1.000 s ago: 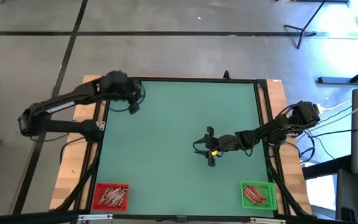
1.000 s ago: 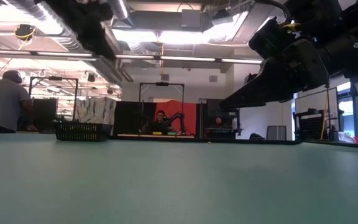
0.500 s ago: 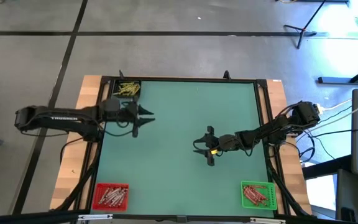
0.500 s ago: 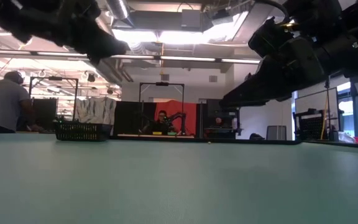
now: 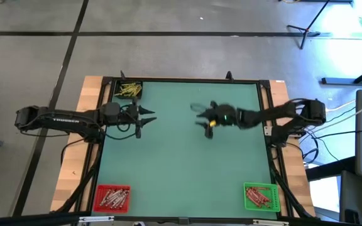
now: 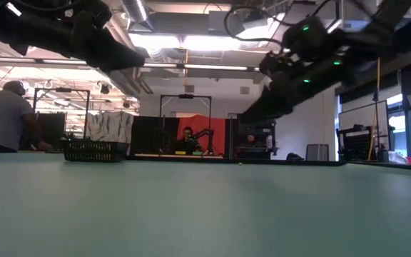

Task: Sort crayons
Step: Put the yellow crayon into the black bin

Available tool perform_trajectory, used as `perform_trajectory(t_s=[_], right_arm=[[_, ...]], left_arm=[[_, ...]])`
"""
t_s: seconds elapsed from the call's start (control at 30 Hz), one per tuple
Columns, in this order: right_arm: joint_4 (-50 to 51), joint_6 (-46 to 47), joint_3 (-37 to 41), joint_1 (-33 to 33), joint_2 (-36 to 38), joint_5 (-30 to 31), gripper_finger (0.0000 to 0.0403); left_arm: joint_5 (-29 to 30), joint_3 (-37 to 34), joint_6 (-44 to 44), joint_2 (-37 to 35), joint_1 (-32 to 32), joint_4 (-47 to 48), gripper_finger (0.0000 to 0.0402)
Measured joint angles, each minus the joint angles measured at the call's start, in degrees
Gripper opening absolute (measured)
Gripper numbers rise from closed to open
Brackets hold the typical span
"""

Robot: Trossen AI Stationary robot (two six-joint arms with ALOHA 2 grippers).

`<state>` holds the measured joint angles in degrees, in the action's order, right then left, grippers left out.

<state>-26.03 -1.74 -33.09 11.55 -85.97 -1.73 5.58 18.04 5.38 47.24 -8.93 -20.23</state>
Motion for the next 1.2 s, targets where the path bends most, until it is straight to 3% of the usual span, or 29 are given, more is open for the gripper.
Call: perform_trajectory(t_s=[0.1,0.2,0.43,0.67,0.9,1.03,1.2], right_arm=[[1.71,-1.38,-2.93,6.60,0.50,-4.96,0.0137],[4.03,-3.04,-4.10,11.06,2.95,-8.50,0.0105],[10.90,-3.57,-0.29,16.59,17.20,-9.36,0.0010],[10.14,-2.78,8.17,16.60,31.10,-9.37,0.0019],[9.12,0.17,16.26,16.59,40.37,-8.01,0.0002],[12.67,4.57,15.31,16.62,39.87,-2.54,0.0002],[23.16,4.28,2.92,16.64,29.97,5.76,0.0003]], left_arm=[[-0.02,0.00,1.20,0.00,-1.69,-0.04,0.0112],[-4.62,0.00,1.68,0.00,-4.78,0.01,0.0111],[-12.76,-1.72,2.69,0.02,-11.43,-1.82,0.0087],[-16.02,-9.39,0.27,0.00,-13.90,-14.03,0.0068],[-17.14,-15.81,-2.57,-2.87,-14.07,-17.32,0.0064],[-15.52,-17.64,-6.63,-4.58,-14.06,-19.08,0.0064],[-11.90,-17.64,-7.50,-3.48,-13.59,-19.38,0.0064]])
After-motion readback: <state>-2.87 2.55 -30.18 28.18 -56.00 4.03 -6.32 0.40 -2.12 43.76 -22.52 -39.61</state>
